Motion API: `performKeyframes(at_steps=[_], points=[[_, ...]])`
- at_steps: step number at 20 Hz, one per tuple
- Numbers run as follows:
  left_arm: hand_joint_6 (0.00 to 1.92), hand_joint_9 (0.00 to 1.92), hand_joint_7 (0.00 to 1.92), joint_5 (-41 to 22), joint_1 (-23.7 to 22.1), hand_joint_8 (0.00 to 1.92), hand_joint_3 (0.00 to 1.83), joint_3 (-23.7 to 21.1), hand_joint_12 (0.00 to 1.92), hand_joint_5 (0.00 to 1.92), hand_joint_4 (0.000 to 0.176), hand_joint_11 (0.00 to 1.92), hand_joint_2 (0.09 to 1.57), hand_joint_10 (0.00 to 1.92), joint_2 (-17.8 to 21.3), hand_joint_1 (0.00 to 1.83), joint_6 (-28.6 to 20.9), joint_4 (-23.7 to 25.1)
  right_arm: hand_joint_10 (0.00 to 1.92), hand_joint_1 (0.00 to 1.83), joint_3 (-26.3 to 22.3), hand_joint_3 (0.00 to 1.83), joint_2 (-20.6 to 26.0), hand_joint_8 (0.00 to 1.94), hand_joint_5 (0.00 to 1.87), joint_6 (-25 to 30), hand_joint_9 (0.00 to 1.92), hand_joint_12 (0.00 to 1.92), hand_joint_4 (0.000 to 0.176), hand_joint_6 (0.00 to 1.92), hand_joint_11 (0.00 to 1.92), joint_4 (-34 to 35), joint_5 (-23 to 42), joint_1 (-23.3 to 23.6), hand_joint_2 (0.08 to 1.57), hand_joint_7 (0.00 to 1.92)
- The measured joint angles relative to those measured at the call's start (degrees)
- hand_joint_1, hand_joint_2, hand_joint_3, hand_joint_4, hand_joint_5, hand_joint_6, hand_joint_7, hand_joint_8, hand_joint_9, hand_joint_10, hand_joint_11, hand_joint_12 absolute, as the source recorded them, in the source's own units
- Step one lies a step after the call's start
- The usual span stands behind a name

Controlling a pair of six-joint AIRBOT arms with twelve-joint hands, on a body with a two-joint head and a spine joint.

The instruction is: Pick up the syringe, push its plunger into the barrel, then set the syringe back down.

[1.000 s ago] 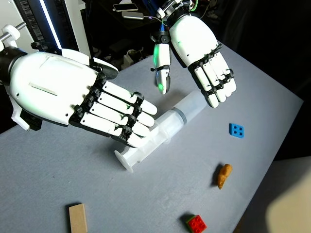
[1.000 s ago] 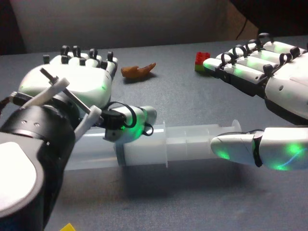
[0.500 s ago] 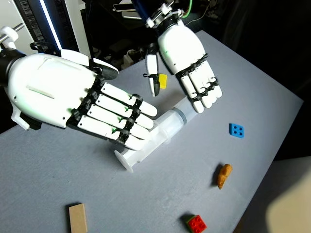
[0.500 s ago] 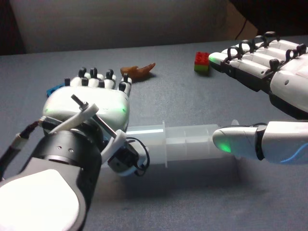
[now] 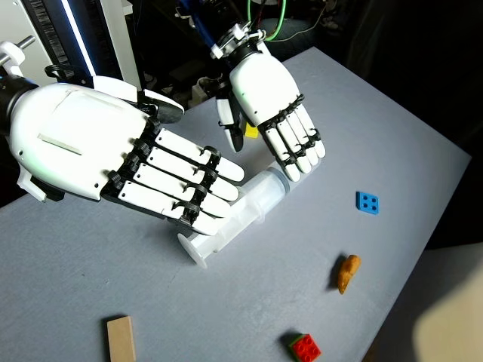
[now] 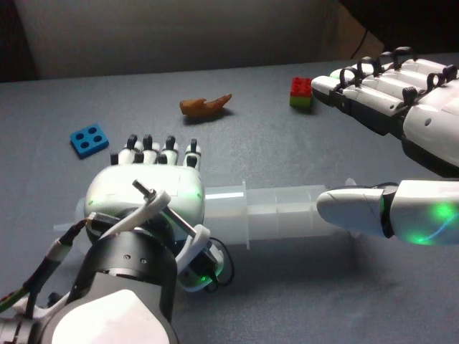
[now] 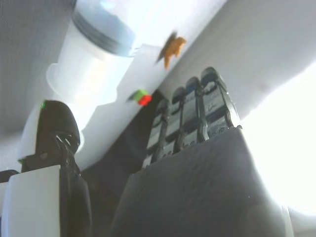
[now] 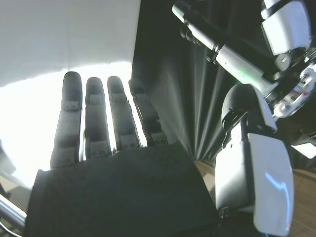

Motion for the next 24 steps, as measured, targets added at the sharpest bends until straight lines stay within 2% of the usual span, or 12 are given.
performKeyframes(at_steps=[2, 4, 6, 9, 11, 14, 16, 20, 21, 22, 24], points=[[0.0, 0.0, 0.0, 1.6, 1.1, 0.0, 0.0, 0.2, 0.0, 0.0, 0.0, 0.0, 1.2, 0.0, -1.1, 0.74, -0.1, 0.8, 0.0, 0.0, 0.0, 0.0, 0.0, 0.0, 0.0, 0.0, 0.05, 0.38, 0.0, 0.0, 0.0, 0.0, 0.0, 0.0, 1.08, 0.04], [0.0, 0.0, 0.0, 2.4, 2.8, 0.0, 0.01, 0.3, 0.0, 0.0, 0.0, 0.0, 1.21, 0.0, -2.2, 0.69, -1.1, 2.1, 0.0, 0.0, 0.0, 0.0, 0.0, 0.0, 0.0, 0.0, 0.05, 0.41, 0.0, 0.0, 0.0, 0.0, 0.0, 0.0, 1.08, 0.04], [0.0, 0.0, 0.0, 2.2, 3.9, 0.0, 0.02, 0.9, 0.0, 0.0, 0.0, 0.0, 1.24, 0.0, -2.8, 0.63, -1.2, 3.0, 0.0, 0.0, 0.0, 0.0, 0.0, 0.0, 0.0, 0.0, 0.04, 0.32, 0.0, 0.0, 0.0, 0.0, 0.0, 0.0, 1.08, 0.03], [0.0, 0.0, 0.0, 2.4, 4.7, 0.0, 0.01, 2.4, 0.0, 0.0, 0.0, 0.0, 1.25, 0.0, -3.6, 0.63, -1.2, 3.8, 0.0, 0.0, 0.0, 0.0, 0.0, 0.0, 0.01, 0.0, 0.06, 0.41, 0.0, 0.0, 0.0, -0.1, 0.0, 0.0, 1.08, 0.04], [0.0, 0.0, 0.0, 2.1, 5.4, 0.0, 0.01, 3.8, 0.0, 0.0, 0.0, 0.0, 1.25, 0.0, -4.2, 0.63, -1.2, 4.7, 0.0, 0.0, 0.0, 0.0, 0.0, 0.0, 0.01, -0.1, 0.06, 0.38, 0.0, 0.0, 0.0, 0.0, 0.0, 0.0, 1.08, 0.05], [0.0, 0.0, 0.0, 1.6, 6.2, 0.0, 0.01, 5.7, 0.0, 0.0, 0.0, 0.0, 1.25, 0.0, -5.1, 0.63, -1.2, 6.1, 0.0, 0.0, 0.0, 0.0, 0.0, 0.0, 0.01, -0.1, 0.06, 0.43, 0.0, 0.0, 0.0, 0.0, 0.0, 0.0, 1.08, 0.05], [0.0, 0.0, 0.0, 0.7, 6.7, 0.0, 0.01, 6.5, 0.0, 0.0, 0.0, 0.0, 1.28, 0.0, -5.9, 0.59, -1.2, 6.4, 0.01, 0.0, 0.0, 0.0, 0.0, 0.0, 0.03, -0.1, 0.08, 0.55, 0.0, 0.0, 0.0, 0.0, 0.0, 0.0, 1.07, 0.06], [0.0, 0.0, 0.0, -0.9, 7.1, 0.0, 0.0, 8.5, 0.0, 0.0, 0.0, 0.0, 1.27, 0.0, -7.0, 0.64, -1.2, 7.1, 0.0, 0.0, 0.0, 0.0, 0.0, 0.0, 0.02, -0.1, 0.07, 0.51, 0.0, 0.0, 0.0, 0.0, 0.0, 0.0, 1.08, 0.06], [0.0, 0.0, 0.0, -1.4, 7.1, 0.0, 0.0, 9.1, 0.0, 0.0, 0.0, 0.0, 1.26, 0.0, -7.2, 0.65, -1.2, 7.1, 0.01, 0.01, 0.0, 0.0, 0.0, 0.01, 0.05, -0.1, 0.09, 0.56, 0.0, 0.01, 0.0, 0.0, 0.0, 0.0, 1.08, 0.08], [0.0, 0.0, 0.0, -1.7, 7.1, 0.0, 0.0, 9.7, 0.0, 0.0, 0.0, 0.0, 1.24, 0.0, -7.4, 0.64, -1.2, 7.2, 0.0, 0.0, 0.0, 0.0, 0.0, 0.0, 0.01, -0.1, 0.06, 0.48, 0.0, 0.01, 0.0, 0.0, 0.0, 0.0, 1.08, 0.05], [0.0, 0.0, 0.0, -2.1, 7.2, 0.0, 0.0, 10.6, 0.0, 0.0, 0.0, 0.0, 1.23, 0.0, -7.6, 0.67, -1.2, 7.5, 0.01, 0.0, 0.0, 0.0, 0.0, 0.01, 0.04, -0.1, 0.08, 0.54, 0.0, 0.01, 0.0, 0.0, 0.0, 0.0, 1.08, 0.08]])
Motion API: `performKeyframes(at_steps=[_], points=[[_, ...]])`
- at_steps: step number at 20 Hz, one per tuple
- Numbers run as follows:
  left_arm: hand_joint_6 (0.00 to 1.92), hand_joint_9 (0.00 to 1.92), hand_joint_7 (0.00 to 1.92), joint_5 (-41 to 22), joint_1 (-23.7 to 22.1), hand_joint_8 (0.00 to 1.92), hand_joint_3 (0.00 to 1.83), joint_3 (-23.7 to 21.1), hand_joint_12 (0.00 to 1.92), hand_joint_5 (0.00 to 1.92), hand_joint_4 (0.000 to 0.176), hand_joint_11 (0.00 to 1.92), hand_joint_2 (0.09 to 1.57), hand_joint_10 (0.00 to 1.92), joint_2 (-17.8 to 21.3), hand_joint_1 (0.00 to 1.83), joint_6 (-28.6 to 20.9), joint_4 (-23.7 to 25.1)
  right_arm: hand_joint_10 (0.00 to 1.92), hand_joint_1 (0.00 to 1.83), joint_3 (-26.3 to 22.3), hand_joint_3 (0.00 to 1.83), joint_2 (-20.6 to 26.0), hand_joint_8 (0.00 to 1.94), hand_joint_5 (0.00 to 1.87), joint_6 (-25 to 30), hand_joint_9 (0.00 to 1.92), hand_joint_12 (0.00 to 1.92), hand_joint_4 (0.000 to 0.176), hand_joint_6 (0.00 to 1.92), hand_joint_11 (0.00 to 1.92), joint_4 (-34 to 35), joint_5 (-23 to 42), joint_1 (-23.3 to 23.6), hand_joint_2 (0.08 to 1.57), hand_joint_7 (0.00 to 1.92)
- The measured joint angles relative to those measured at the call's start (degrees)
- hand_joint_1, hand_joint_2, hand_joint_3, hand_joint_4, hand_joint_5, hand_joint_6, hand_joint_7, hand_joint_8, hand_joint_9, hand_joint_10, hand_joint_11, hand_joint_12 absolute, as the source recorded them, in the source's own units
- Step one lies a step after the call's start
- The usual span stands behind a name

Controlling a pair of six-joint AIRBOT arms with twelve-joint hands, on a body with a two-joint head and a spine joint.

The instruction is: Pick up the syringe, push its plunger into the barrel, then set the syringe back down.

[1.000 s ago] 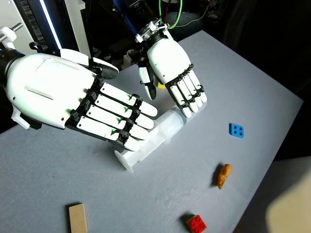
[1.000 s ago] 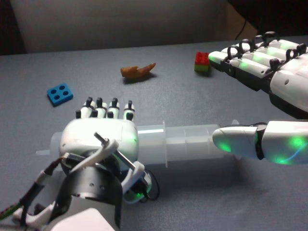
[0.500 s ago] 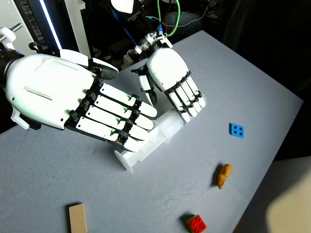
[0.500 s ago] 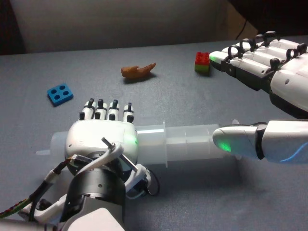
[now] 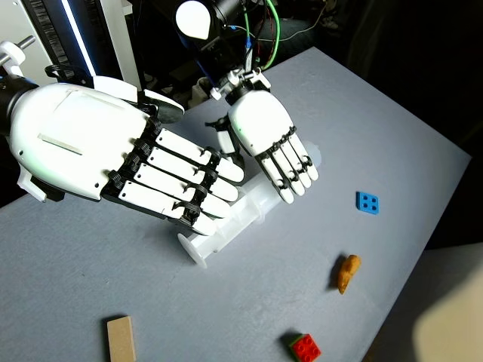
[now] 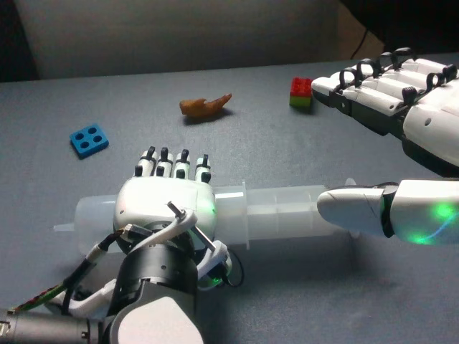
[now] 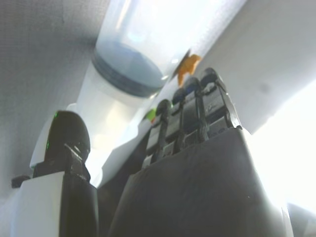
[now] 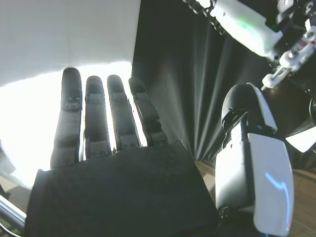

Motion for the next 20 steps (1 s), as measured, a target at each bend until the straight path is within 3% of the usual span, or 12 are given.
performKeyframes(at_steps=[1, 3, 7, 9, 14, 17, 20], points=[[0.0, 0.0, 0.0, -0.4, 0.2, 0.0, 0.0, 0.5, 0.0, 0.0, 0.0, 0.0, 1.24, 0.0, 0.0, 0.68, 0.0, 0.5, 0.0, 0.0, 0.0, 0.0, 0.0, 0.0, 0.03, 0.0, 0.07, 0.47, 0.0, 0.0, 0.0, 0.0, 0.0, 0.0, 1.08, 0.06], [0.0, 0.0, 0.0, -1.0, 0.3, 0.0, 0.0, 0.9, 0.0, 0.0, 0.0, 0.0, 1.25, 0.0, 0.0, 0.65, 0.0, 0.6, 0.01, 0.02, 0.0, 0.0, 0.0, 0.01, 0.06, 0.0, 0.09, 0.53, 0.0, 0.01, 0.0, 0.0, 0.0, 0.0, 1.07, 0.09], [0.0, 0.0, 0.0, -1.8, 1.0, 0.0, 0.01, 2.2, 0.0, 0.0, 0.0, 0.0, 1.29, 0.0, -0.2, 0.56, 0.0, 1.3, 0.01, 0.02, 0.0, 0.0, 0.0, 0.01, 0.04, 0.0, 0.08, 0.47, 0.0, 0.01, 0.0, 0.0, 0.0, 0.0, 1.07, 0.07], [0.0, 0.0, 0.0, -2.6, 1.2, 0.0, 0.0, 3.2, 0.0, 0.0, 0.0, 0.0, 1.25, 0.0, -0.9, 0.66, 0.0, 1.1, 0.0, 0.0, 0.0, 0.0, 0.0, 0.0, 0.02, 0.0, 0.07, 0.5, 0.0, 0.0, 0.0, 0.0, 0.0, 0.0, 1.08, 0.06], [0.0, 0.0, 0.0, -3.6, 2.3, 0.0, 0.0, 4.2, 0.0, 0.0, 0.0, 0.0, 1.24, 0.0, -1.6, 0.63, -0.8, 2.5, 0.0, 0.0, 0.0, 0.0, 0.0, 0.0, 0.02, -0.1, 0.06, 0.46, 0.0, 0.0, 0.0, 0.0, 0.0, 0.0, 1.08, 0.06], [0.0, 0.0, 0.0, -3.6, 2.8, 0.0, 0.0, 4.6, 0.0, 0.0, 0.0, 0.0, 1.24, 0.0, -1.9, 0.68, -1.6, 3.0, 0.0, 0.03, 0.0, 0.0, 0.0, 0.01, 0.01, -0.1, 0.04, 0.33, 0.0, 0.0, 0.0, -0.1, 0.0, 0.0, 1.09, 0.04], [0.0, 0.0, 0.0, -3.6, 2.9, 0.0, 0.0, 5.0, 0.0, 0.0, 0.0, 0.0, 1.21, 0.0, -2.1, 0.69, -1.6, 3.1, 0.0, 0.0, 0.0, 0.0, 0.0, 0.0, 0.01, -0.1, 0.05, 0.43, 0.0, 0.0, 0.0, 0.0, 0.0, 0.0, 1.08, 0.04]])
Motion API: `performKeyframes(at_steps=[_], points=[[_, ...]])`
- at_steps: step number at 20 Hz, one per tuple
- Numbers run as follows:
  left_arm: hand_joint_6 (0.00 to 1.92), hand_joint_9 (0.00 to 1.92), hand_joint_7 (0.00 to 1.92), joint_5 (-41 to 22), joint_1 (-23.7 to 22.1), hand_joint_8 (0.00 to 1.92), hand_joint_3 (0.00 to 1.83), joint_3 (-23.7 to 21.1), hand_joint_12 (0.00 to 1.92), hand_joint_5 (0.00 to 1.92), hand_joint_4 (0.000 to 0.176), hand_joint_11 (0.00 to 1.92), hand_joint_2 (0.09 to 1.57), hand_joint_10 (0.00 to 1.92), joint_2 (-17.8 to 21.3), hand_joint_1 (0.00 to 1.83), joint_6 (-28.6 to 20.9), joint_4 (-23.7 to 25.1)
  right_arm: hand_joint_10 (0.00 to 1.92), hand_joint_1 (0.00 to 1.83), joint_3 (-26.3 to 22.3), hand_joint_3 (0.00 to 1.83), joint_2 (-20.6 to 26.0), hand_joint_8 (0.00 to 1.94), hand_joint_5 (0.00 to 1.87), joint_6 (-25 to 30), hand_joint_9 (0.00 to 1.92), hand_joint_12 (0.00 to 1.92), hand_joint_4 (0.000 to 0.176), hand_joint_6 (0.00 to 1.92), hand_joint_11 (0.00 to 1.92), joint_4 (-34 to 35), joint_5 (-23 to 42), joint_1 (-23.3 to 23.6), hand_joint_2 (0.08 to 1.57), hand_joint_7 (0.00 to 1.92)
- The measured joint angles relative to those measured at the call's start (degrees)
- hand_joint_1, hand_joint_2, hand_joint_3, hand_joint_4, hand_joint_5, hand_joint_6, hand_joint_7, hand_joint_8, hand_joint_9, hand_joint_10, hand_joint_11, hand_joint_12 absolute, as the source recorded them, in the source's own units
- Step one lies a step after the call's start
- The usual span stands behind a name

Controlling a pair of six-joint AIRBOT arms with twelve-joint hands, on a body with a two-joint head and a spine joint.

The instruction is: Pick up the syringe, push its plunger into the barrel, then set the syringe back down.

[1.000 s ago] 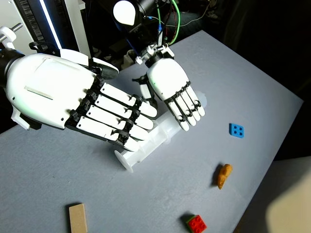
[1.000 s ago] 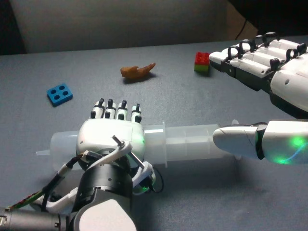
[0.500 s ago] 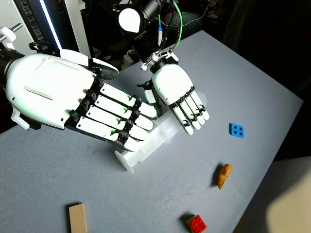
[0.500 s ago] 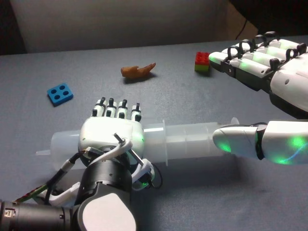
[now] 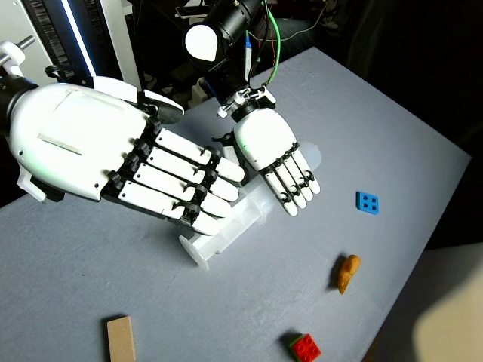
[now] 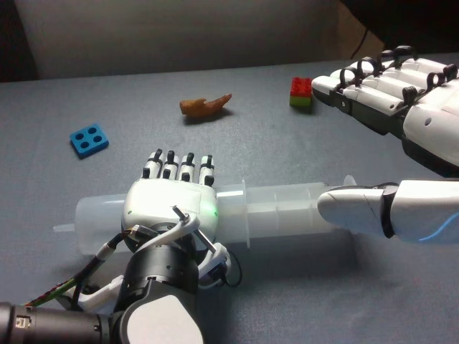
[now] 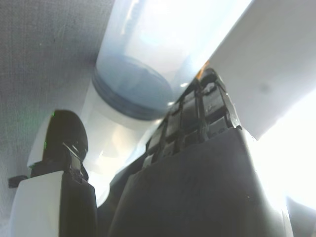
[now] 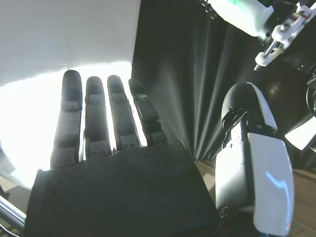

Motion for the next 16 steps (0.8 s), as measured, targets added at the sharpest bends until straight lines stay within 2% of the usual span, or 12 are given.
performKeyframes(at_steps=[1, 2, 4, 7, 8, 10, 13, 14, 16], points=[[0.0, 0.0, 0.0, 0.0, 0.1, 0.0, 0.0, 0.1, 0.0, 0.0, 0.0, 0.0, 1.23, 0.0, 0.0, 0.67, 0.0, 0.0, 0.0, 0.0, 0.0, 0.0, 0.0, 0.0, 0.01, 0.0, 0.05, 0.44, 0.0, 0.0, 0.0, 0.0, 0.0, 0.0, 1.08, 0.05], [0.0, 0.0, 0.0, 0.0, 0.1, 0.0, 0.0, 0.2, 0.0, 0.0, 0.0, 0.0, 1.24, 0.0, 0.0, 0.65, 0.0, 0.2, 0.0, 0.02, 0.0, 0.0, 0.0, 0.0, 0.01, 0.0, 0.04, 0.37, 0.0, 0.0, 0.0, 0.0, 0.0, 0.0, 1.09, 0.04], [0.0, 0.0, 0.0, -0.1, 0.1, 0.0, 0.0, 0.3, 0.0, 0.0, 0.0, 0.0, 1.25, 0.0, -0.1, 0.67, 0.0, 0.2, 0.01, 0.0, 0.0, 0.0, 0.0, 0.0, 0.02, 0.0, 0.07, 0.52, 0.0, 0.0, 0.0, 0.0, 0.0, 0.0, 1.08, 0.06], [0.0, 0.0, 0.0, -0.1, 0.3, 0.0, 0.0, 0.3, 0.0, 0.0, 0.0, 0.0, 1.24, 0.0, -0.1, 0.64, 0.0, 0.5, 0.0, 0.0, 0.0, 0.0, 0.0, 0.0, 0.01, 0.0, 0.06, 0.44, 0.0, 0.0, 0.0, 0.0, 0.0, 0.0, 1.08, 0.05], [0.0, 0.0, 0.0, -0.1, 0.3, 0.0, 0.0, 0.3, 0.0, 0.0, 0.0, 0.0, 1.23, 0.0, -0.1, 0.69, 0.0, 0.5, 0.0, 0.0, 0.0, 0.0, 0.0, 0.0, 0.01, 0.0, 0.06, 0.43, 0.0, 0.0, 0.0, 0.0, 0.0, 0.0, 1.08, 0.05], [0.0, 0.0, 0.0, -0.1, 0.7, 0.0, 0.0, 0.3, 0.0, 0.0, 0.0, 0.0, 1.24, 0.0, -0.1, 0.62, 0.0, 1.3, 0.0, 0.0, 0.0, 0.0, 0.0, 0.0, 0.01, 0.0, 0.05, 0.42, 0.0, 0.0, 0.0, 0.0, 0.0, 0.0, 1.08, 0.05], [0.0, 0.0, 0.0, 0.0, 0.9, 0.0, 0.0, 0.3, 0.0, 0.0, 0.0, 0.0, 1.22, 0.0, -0.1, 0.68, -1.0, 1.5, 0.0, 0.0, 0.0, 0.0, 0.0, 0.0, 0.0, 0.0, 0.04, 0.37, 0.0, 0.0, 0.0, 0.0, 0.0, 0.0, 1.08, 0.03], [0.01, 0.04, 0.04, -0.1, 0.9, 0.0, 0.0, 0.3, 0.03, 0.07, 0.0, 0.03, 1.16, 0.0, -0.1, 0.82, -1.0, 1.6, 0.0, 0.0, 0.0, 0.0, 0.0, 0.0, 0.0, 0.0, 0.05, 0.38, 0.0, 0.0, 0.0, 0.0, 0.0, 0.0, 1.08, 0.04], [0.01, 0.18, 0.18, 0.0, 1.0, 0.0, 0.0, 0.3, 0.5, 0.23, 0.0, 0.0, 1.09, 0.01, -0.1, 0.99, -1.1, 2.1, 0.0, 0.0, 0.0, 0.0, 0.0, 0.0, 0.0, 0.0, 0.06, 0.44, 0.0, 0.0, 0.0, 0.0, 0.0, 0.0, 1.07, 0.04]])
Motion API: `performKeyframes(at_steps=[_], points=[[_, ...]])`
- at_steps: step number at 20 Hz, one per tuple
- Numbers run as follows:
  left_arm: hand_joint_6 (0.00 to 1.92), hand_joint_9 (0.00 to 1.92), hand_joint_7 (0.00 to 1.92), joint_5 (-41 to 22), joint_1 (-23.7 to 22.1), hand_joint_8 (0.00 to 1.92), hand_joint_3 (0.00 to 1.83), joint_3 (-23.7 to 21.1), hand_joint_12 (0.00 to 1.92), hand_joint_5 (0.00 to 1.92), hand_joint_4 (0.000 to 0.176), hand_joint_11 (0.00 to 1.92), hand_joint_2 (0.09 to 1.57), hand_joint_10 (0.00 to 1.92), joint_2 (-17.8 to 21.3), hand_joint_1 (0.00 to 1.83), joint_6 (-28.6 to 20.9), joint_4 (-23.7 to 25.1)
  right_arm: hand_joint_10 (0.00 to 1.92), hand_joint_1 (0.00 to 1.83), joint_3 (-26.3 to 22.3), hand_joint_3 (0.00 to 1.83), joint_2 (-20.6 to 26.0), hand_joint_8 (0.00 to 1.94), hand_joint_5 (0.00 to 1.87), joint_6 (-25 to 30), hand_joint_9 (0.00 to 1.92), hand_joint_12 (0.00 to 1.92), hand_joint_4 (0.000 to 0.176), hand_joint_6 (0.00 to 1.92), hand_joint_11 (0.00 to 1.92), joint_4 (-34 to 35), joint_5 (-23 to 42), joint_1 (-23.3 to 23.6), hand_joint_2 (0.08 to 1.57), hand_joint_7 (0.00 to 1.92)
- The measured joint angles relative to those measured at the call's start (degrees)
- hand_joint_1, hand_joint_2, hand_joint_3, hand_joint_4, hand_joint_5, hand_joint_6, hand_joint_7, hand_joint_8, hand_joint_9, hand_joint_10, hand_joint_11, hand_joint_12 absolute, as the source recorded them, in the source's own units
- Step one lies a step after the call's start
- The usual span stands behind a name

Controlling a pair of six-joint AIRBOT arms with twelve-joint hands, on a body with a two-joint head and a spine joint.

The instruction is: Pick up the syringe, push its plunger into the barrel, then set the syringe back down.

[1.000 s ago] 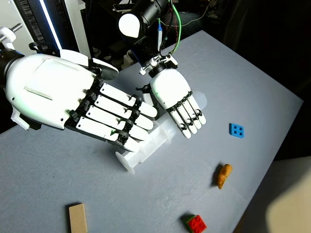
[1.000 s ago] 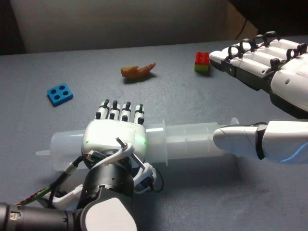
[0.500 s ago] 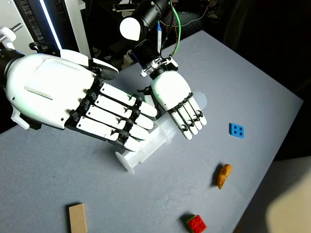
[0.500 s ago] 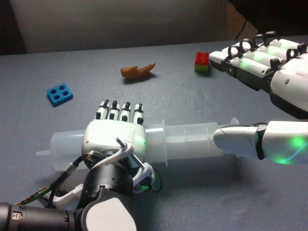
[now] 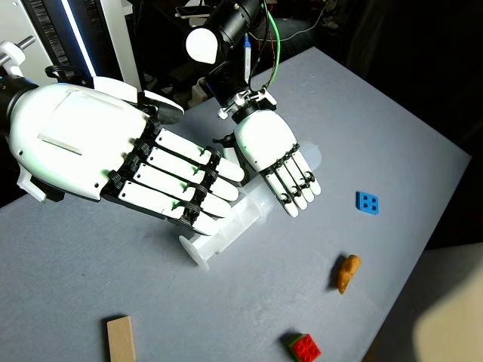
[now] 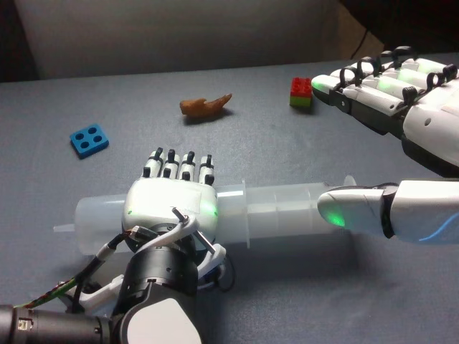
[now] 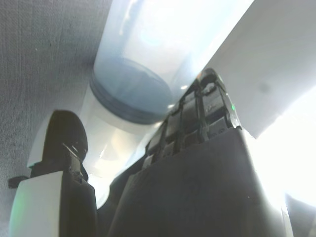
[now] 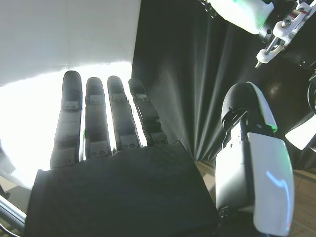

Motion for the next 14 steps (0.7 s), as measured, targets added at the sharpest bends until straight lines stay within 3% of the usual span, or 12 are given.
performKeyframes(at_steps=[4, 7, 8, 10, 11, 12, 13, 14], points=[[0.02, 0.45, 0.47, 0.0, 0.0, 0.01, 0.0, 0.0, 1.05, 0.46, 0.0, 0.02, 1.13, 0.03, -0.1, 1.11, -0.4, 0.0, 0.0, 0.02, 0.0, 0.0, 0.0, 0.0, 0.02, 0.0, 0.07, 0.47, 0.0, 0.0, 0.0, 0.0, 0.0, 0.0, 1.07, 0.05], [0.02, 0.58, 0.58, 0.2, 0.0, 0.01, 0.0, 0.0, 1.13, 0.53, 0.0, 0.13, 1.16, 0.03, -0.1, 1.13, -0.2, 0.6, 0.0, 0.04, 0.0, 0.0, 0.0, 0.0, 0.04, 0.0, 0.08, 0.49, 0.0, 0.0, 0.0, 0.0, 0.0, 0.0, 1.07, 0.08], [0.04, 0.69, 0.73, 0.4, 0.1, 0.02, 0.0, -0.1, 1.17, 0.69, 0.0, 0.22, 1.15, 0.04, -0.1, 1.17, -0.2, 0.8, 0.0, 0.01, 0.0, 0.0, 0.0, 0.0, 0.03, 0.0, 0.07, 0.5, 0.0, 0.0, 0.0, 0.0, 0.0, 0.0, 1.08, 0.07], [0.06, 0.78, 0.81, 0.5, 0.2, 0.03, 0.0, -0.3, 1.23, 0.77, 0.0, 0.27, 1.16, 0.07, -0.1, 1.2, -0.1, 1.3, 0.0, 0.05, 0.0, 0.0, 0.0, 0.0, 0.05, 0.0, 0.08, 0.51, 0.0, 0.01, 0.0, 0.0, 0.0, 0.0, 1.07, 0.07], [0.97, 0.93, 0.93, 0.6, 0.2, 0.86, 0.0, -0.6, 1.27, 0.8, 0.0, 0.44, 1.16, 0.19, -0.1, 1.2, -0.3, 1.8, 0.01, 0.07, 0.0, 0.0, 0.0, 0.01, 0.06, 0.0, 0.09, 0.55, 0.0, 0.01, 0.0, 0.0, 0.0, 0.0, 1.07, 0.09], [1.2, 0.83, 0.88, 0.0, 0.2, 1.1, 0.0, -0.8, 1.35, 0.72, 0.0, 0.5, 1.18, 1.16, 0.1, 1.32, -0.7, 3.0, 0.01, 0.07, 0.0, 0.0, 0.0, 0.01, 0.07, 0.0, 0.09, 0.58, 0.0, 0.01, 0.0, 0.0, 0.1, 0.0, 1.07, 0.1], [1.12, 0.88, 0.86, -1.6, 0.2, 1.18, 0.0, -0.8, 1.59, 0.72, 0.0, 0.67, 1.16, 1.24, 0.6, 1.46, -0.8, 3.8, 0.0, 0.01, 0.0, 0.0, 0.0, 0.0, 0.05, 0.0, 0.08, 0.54, 0.0, 0.0, 0.0, 0.0, 0.2, 0.0, 1.08, 0.08], [1.12, 0.88, 0.86, -2.7, 0.2, 1.18, 0.0, -0.8, 1.59, 0.72, 0.0, 0.67, 1.16, 1.24, 0.9, 1.46, -0.9, 4.2, 0.0, 0.01, 0.0, 0.0, 0.0, 0.0, 0.05, 0.0, 0.08, 0.54, 0.0, 0.0, 0.0, 0.0, 0.2, 0.0, 1.08, 0.08]])
